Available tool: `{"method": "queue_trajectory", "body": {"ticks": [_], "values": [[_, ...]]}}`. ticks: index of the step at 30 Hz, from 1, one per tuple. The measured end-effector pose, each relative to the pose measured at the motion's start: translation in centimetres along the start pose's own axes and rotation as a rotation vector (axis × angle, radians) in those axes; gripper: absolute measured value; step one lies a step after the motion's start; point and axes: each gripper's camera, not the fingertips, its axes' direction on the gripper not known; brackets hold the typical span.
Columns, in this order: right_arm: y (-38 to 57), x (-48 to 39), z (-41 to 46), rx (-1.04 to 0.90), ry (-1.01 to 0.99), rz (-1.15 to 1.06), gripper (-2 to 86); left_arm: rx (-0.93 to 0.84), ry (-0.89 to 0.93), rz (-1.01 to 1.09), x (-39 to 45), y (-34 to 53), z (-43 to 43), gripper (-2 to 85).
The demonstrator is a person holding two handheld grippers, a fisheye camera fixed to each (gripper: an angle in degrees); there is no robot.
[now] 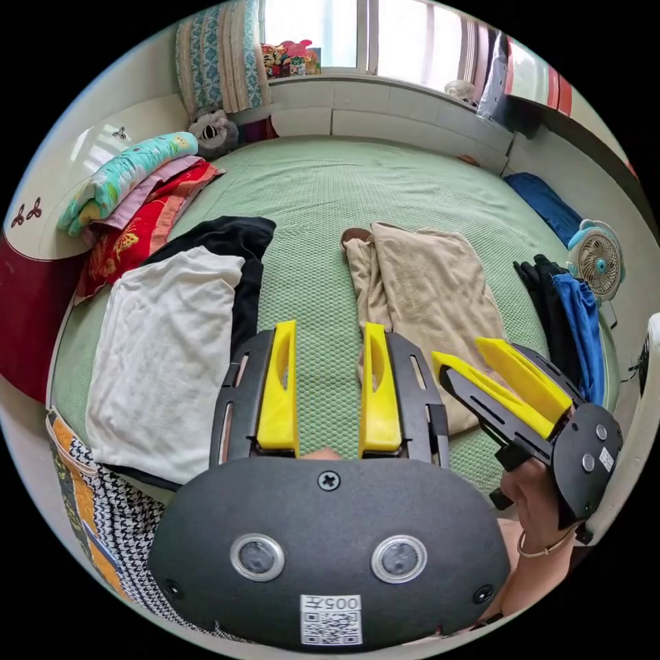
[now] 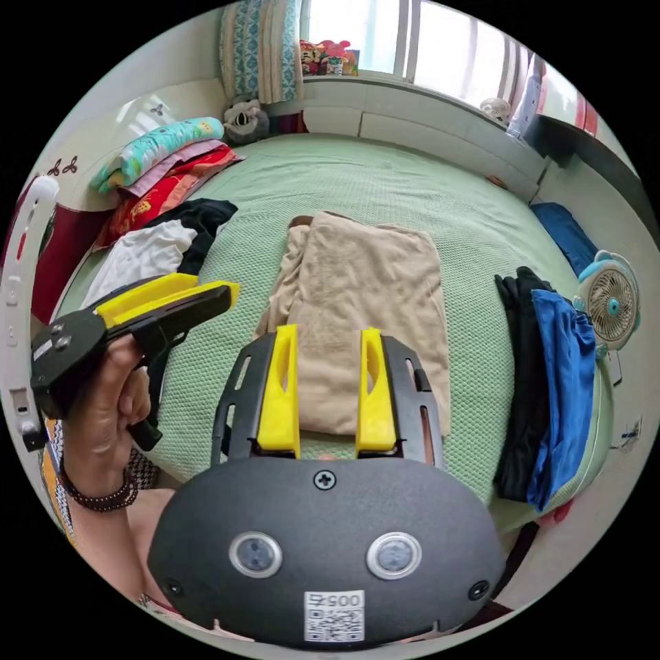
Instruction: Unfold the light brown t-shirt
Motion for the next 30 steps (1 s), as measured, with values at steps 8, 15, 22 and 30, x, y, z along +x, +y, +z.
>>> {"method": "queue_trajectory", "body": {"ticks": [8,15,22,30], "values": [[-0.9,-1.6,3.4,-0.049,-0.062,-0.037,13.5,-0.001,-0.028,-0.005,-2.9,-0.1,0.9,14.0],[-1.7,-2.6,6.7,-0.103,-0.036,-0.053,12.7,-0.015,-0.008,-0.027,-4.9,-0.6,2.0,14.9],[-2.3,-2.2,8.5,-0.13,-0.003,-0.019,10.7,-0.013,0.023,-0.02,-5.8,-1.1,3.2,15.7],[-2.4,-1.4,9.6,-0.132,0.035,-0.021,7.7,-0.021,0.032,-0.016,-6.5,-1.3,4.6,15.0]]}}
